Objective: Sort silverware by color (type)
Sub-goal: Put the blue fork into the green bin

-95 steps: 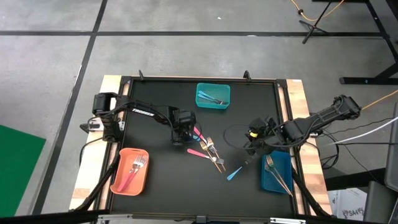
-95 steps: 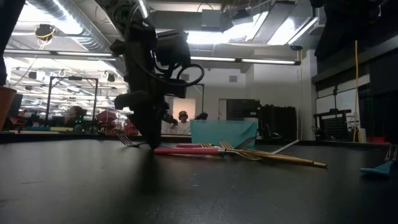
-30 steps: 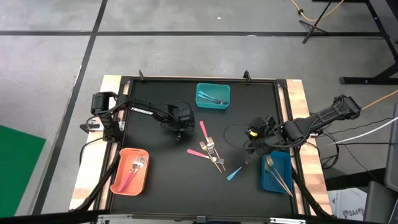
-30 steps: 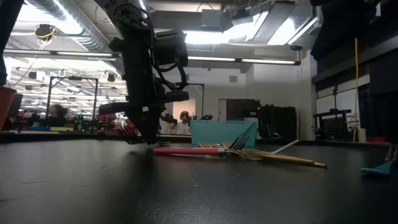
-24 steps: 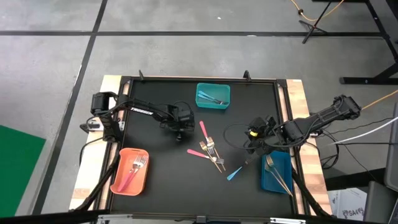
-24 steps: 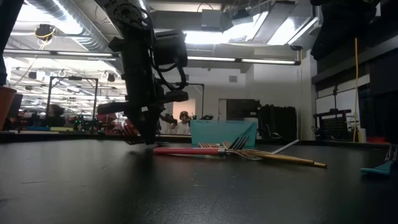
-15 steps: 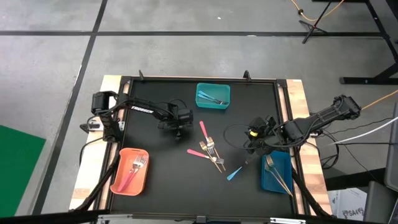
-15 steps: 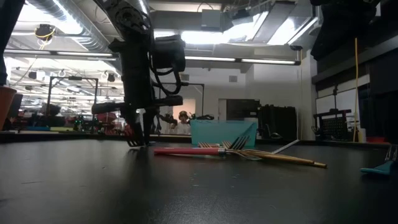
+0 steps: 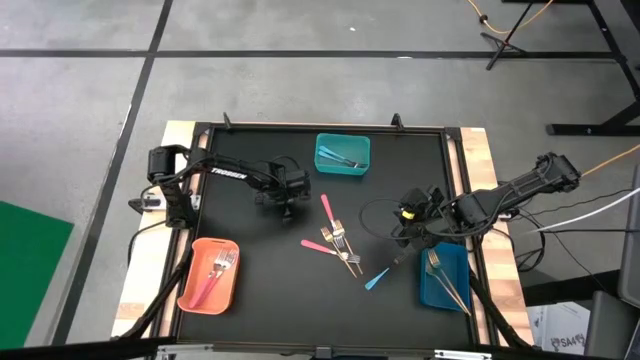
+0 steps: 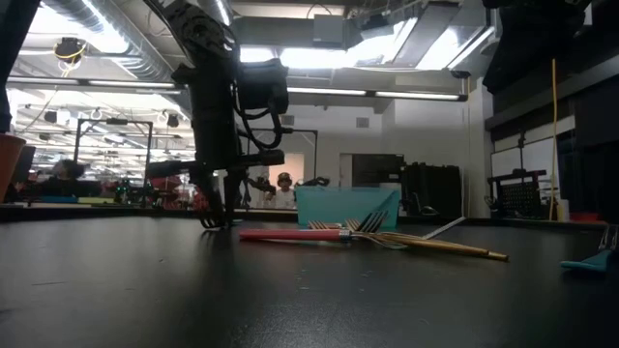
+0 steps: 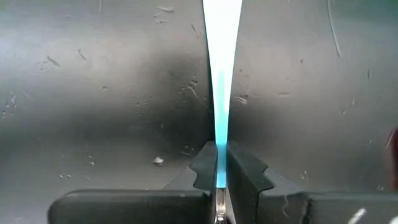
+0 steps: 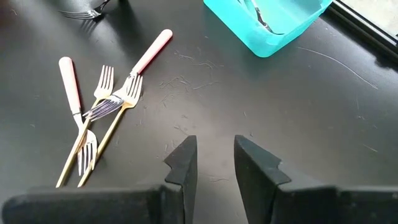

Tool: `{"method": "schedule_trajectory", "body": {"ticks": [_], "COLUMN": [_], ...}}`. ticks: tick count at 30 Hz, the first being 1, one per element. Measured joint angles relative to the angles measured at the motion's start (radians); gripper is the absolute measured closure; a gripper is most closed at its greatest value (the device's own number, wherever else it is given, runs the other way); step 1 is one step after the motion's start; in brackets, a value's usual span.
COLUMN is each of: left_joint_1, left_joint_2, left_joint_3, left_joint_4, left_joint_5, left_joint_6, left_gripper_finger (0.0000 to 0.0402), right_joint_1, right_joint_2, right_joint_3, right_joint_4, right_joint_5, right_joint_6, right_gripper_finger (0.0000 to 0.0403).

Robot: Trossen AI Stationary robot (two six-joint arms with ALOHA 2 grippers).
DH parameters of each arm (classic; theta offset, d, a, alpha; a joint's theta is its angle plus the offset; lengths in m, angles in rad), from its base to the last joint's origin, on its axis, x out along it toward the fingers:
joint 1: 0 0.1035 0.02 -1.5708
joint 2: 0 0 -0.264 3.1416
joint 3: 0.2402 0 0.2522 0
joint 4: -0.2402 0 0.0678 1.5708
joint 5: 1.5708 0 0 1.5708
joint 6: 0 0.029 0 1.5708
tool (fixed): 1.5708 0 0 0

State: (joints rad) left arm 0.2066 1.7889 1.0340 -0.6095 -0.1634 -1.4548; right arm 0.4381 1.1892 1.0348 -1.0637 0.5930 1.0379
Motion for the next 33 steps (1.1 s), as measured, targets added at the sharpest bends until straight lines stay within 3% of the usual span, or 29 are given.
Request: {"method": "schedule_trajectory", "body": {"ticks": [14,26,29,33], "left_joint_1": [0.000,0.001,0.000,0.002], "left_joint_2": [0.000,-0.088,-0.122,-0.166], "left_joint_3": [0.000,-0.001,-0.001,-0.001], "left_joint_4": [0.000,-0.010,-0.002,0.007], "left_joint_5": [-0.009,0.012,0.012,0.014], "left_joint_6": [0.036,0.160,0.252,0.499], "left_gripper_finger": [0.0312,0.0303,0.0303,0.0303], "right_joint_1": [0.000,0.000,0.000,0.000], "right_joint_2": [0.000,0.000,0.000,0.000], "right_joint_3": [0.000,0.000,0.000,0.000], "right_joint_4": [0.000,0.000,0.000,0.000], "right_joint_5": [0.000,0.003,0.003,0.004], "right_joint_6": [0.000,0.000,0.000,0.000], "right_gripper_finger": [0.0308,0.0308,0.0308,0.0308]}}
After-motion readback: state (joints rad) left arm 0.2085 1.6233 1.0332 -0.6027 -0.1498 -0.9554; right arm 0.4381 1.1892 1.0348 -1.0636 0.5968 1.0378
